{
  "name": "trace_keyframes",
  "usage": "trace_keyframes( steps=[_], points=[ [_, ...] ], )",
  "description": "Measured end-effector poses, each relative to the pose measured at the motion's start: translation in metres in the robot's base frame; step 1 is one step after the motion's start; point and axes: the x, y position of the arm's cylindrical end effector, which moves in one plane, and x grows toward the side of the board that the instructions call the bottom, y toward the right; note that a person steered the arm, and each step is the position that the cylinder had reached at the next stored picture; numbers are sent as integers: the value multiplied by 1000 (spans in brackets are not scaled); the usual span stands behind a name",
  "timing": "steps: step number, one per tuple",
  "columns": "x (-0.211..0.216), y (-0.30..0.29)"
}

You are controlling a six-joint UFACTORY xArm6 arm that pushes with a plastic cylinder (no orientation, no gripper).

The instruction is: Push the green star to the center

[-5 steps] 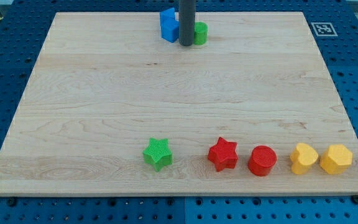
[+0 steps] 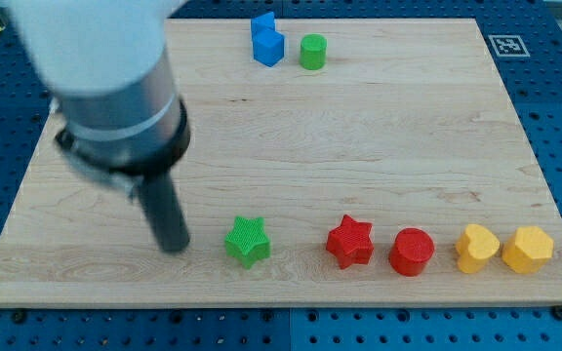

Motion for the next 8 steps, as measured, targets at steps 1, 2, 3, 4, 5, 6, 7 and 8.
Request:
trace_keyframes(
  steps=[1,2,3,4,5,6,7,8],
  points=[
    [24,24],
    [24,24],
    [16,61],
    [-1,95],
    [-16,101],
    [-17,75],
    [-18,63],
    [-22,63]
  ],
)
